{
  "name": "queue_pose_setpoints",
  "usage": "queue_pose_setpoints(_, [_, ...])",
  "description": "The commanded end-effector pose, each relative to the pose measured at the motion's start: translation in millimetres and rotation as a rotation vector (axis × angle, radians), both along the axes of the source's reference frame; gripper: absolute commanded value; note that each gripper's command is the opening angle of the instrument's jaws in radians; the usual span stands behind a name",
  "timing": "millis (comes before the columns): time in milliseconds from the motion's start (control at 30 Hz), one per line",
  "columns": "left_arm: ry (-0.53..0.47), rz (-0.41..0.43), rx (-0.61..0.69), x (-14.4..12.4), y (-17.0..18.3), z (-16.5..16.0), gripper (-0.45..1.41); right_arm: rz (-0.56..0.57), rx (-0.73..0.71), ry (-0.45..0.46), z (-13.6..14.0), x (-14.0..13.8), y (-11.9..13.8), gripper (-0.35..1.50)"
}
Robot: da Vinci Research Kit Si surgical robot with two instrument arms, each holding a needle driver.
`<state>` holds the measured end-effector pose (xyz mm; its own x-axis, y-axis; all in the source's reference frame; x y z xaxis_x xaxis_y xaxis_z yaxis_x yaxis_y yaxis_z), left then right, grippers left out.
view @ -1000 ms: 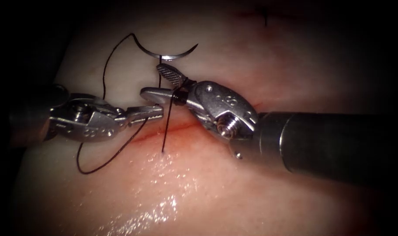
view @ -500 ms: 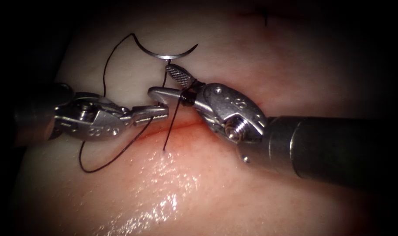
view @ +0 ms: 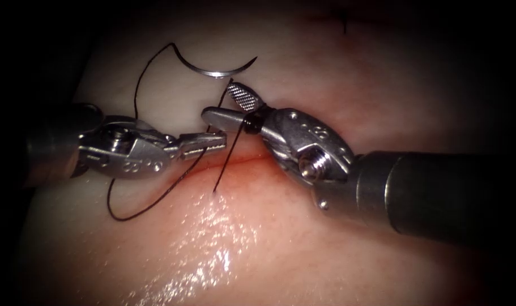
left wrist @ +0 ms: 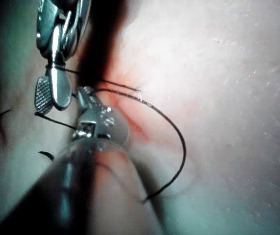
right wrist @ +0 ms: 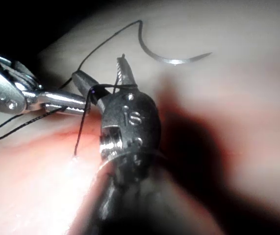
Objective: Wound Closure
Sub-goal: Grab tail of thread with right jaws
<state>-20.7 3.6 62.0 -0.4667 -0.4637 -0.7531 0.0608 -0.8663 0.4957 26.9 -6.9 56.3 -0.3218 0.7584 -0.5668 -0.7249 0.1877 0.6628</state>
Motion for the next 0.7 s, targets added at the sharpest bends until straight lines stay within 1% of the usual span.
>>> queue_pose_setpoints(33, [-0.005, 0.001, -0.002, -0.6, 0.3, 0.5, -0.45, 0.005, 0.004, 0.005, 0.0, 0.7, -0.4, 0.98])
queue_pose_setpoints(200, [-0.009, 0.000, -0.003, -1.3, 0.2, 0.5, -0.45, 0.009, 0.011, 0.022, -0.1, 0.7, -0.3, 0.98])
queue_pose_setpoints(333, [-0.014, 0.000, -0.004, -1.7, 0.0, 0.4, -0.45, 0.011, 0.019, 0.032, -0.3, 0.4, -0.5, 1.01])
queue_pose_setpoints(533, [-0.023, 0.003, -0.009, -2.5, -1.2, -0.2, -0.45, 0.013, 0.035, 0.052, -1.7, -0.2, -1.9, 1.01])
queue_pose_setpoints(633, [-0.029, 0.006, -0.012, -2.8, -2.0, -0.6, -0.45, 0.020, 0.048, 0.061, -2.0, -0.2, -2.2, 0.96])
queue_pose_setpoints(700, [-0.028, 0.008, -0.017, -2.9, -2.3, -0.9, -0.45, 0.018, 0.051, 0.059, -1.5, 0.3, -1.6, 0.94])
